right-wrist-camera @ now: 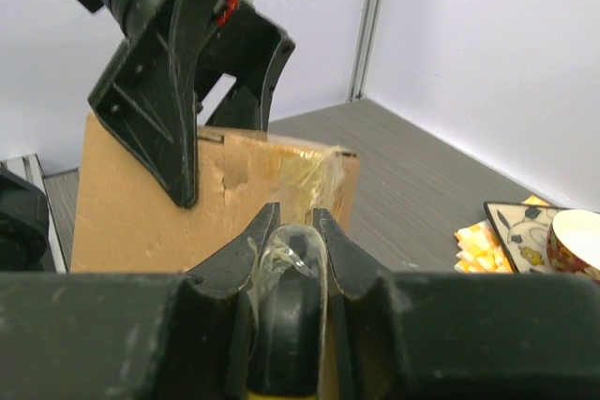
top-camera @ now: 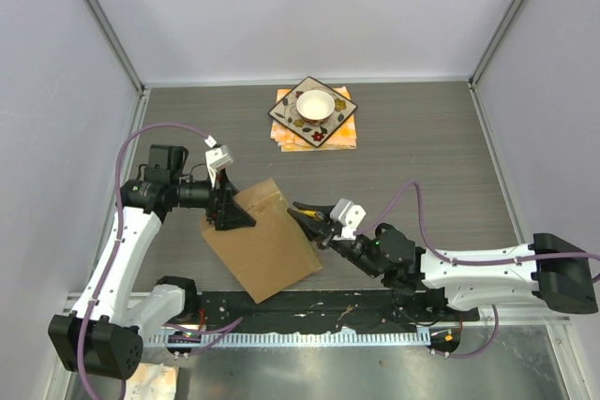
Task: Unpack the express box
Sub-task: Cut the express box at the center of the board.
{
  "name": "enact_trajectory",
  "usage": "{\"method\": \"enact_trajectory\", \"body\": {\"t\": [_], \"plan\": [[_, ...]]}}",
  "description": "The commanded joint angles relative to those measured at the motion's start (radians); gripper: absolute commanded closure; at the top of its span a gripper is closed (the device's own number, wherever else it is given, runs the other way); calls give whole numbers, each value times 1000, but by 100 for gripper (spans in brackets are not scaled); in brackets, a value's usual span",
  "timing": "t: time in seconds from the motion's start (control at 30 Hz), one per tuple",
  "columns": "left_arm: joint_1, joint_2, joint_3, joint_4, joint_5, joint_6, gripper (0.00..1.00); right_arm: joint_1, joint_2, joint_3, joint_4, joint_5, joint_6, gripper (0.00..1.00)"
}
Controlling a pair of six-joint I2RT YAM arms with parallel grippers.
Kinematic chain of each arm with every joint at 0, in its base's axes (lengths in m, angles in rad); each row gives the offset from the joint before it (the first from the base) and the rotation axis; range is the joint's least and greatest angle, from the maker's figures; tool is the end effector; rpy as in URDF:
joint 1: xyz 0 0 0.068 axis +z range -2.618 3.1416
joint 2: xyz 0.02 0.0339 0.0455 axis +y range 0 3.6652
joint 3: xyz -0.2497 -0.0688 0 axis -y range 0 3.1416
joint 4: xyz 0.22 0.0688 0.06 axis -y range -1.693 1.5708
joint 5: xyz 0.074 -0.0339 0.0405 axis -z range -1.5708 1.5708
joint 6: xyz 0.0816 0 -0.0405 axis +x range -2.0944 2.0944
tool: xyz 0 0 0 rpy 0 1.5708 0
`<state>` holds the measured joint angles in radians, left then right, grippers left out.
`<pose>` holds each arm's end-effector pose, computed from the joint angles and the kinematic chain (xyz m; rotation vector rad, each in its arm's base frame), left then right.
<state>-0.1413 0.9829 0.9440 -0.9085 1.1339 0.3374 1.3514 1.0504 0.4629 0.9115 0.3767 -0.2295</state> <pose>0.1550 -0.0967 0.2846 0.9265 1.9596 -1.2784 0.0846 0.2417 0.3059 -0.6610 1.1248 0.7295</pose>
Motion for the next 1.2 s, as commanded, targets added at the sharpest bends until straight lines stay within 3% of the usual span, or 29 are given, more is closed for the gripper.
{"method": "enact_trajectory", "body": {"t": [0.0, 0.5, 0.63, 0.87, 1.17], "plan": [[3, -12, -25, -3, -28, 38, 95, 32, 34, -53, -79, 71, 33, 99], [19, -42, -47, 144, -147, -112, 99, 238, 28, -70, -267, 336, 134, 99], [20, -52, -37, 192, -250, -207, 100, 278, 54, -61, -263, 392, 177, 99], [19, -66, -30, 217, -402, -245, 100, 350, 158, -89, -191, 493, 220, 99], [19, -82, -7, 203, -419, -245, 100, 460, 229, -87, -138, 636, 259, 99]]}}
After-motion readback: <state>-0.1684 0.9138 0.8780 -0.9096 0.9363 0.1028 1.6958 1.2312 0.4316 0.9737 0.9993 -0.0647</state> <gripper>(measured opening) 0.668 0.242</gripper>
